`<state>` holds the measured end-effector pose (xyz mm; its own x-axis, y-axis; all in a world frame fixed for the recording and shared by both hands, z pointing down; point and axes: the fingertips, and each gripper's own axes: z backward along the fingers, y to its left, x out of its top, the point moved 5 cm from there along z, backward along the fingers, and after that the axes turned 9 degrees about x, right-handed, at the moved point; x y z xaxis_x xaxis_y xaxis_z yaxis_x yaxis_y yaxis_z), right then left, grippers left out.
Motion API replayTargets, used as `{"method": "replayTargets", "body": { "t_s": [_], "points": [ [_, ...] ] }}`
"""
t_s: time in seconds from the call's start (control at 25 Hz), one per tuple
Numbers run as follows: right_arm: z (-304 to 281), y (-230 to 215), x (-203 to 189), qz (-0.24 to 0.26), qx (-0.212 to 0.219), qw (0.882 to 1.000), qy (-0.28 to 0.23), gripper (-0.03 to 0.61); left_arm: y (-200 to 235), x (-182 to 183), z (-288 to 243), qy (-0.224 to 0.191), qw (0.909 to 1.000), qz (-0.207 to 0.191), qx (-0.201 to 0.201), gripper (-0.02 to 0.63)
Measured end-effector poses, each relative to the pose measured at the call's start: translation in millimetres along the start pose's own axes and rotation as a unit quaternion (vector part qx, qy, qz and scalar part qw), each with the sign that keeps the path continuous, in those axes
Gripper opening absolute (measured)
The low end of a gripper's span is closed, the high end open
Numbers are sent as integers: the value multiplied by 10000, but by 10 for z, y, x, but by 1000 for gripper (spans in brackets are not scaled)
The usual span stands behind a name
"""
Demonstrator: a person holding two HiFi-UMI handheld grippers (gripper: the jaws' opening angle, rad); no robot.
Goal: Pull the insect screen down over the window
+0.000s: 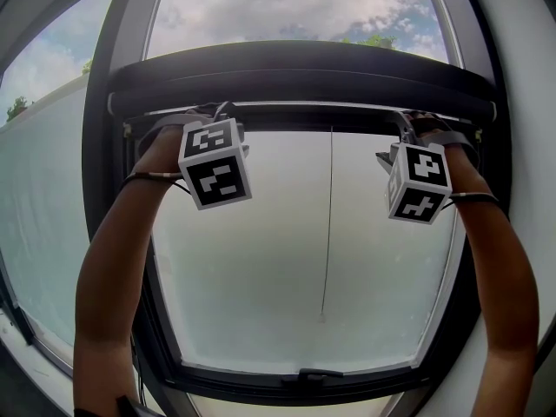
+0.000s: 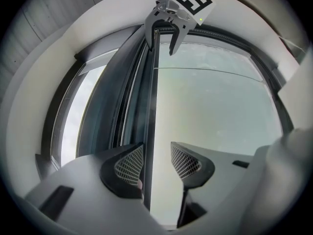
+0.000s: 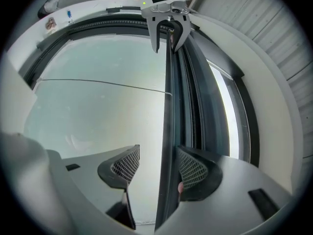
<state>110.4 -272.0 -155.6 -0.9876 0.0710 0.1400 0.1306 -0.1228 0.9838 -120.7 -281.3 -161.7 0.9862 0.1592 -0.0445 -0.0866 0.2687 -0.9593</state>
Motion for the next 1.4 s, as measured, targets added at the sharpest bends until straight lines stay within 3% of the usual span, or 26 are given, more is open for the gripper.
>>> {"method": "replayTargets", "body": {
  "t_s": [0.24, 0.4, 0.56, 0.68, 0.8, 0.88, 1.04, 1.24, 1.4],
  "points": [
    [-66, 20, -49, 39, 62, 9998, 180, 242, 8, -9, 6, -134, 9997, 185, -7, 176],
    [-24, 45, -24, -163, 495, 9986, 129, 236, 0, 49, 77, -392, 9986, 320, -122, 176],
    [9, 84, 3, -160, 781, 9968, 72, 219, -78, 28, 92, -313, 9993, 141, -168, 176],
    [38, 130, 18, -257, 1008, 9946, 18, 210, -133, 44, 129, -285, 9984, 116, -464, 171],
    [65, 251, 24, -140, 1244, 9921, 69, 117, -309, -22, 171, -288, 9945, 304, -961, 140],
    [86, 370, 58, -2, 1331, 9911, 102, 107, -431, -55, 203, -313, 9925, 391, -1111, 126],
    [112, 609, 96, 198, 1413, 9896, 177, 107, -645, -57, 264, -266, 9931, 218, -1122, 117],
    [131, 762, 91, -89, 1297, 9915, 37, 105, -796, -59, 304, -184, 9954, 109, -937, 111],
    [146, 901, 99, -203, 1427, 9896, -25, 62, -925, -57, 331, -123, 9946, 77, -1027, 49]
  ]
}}
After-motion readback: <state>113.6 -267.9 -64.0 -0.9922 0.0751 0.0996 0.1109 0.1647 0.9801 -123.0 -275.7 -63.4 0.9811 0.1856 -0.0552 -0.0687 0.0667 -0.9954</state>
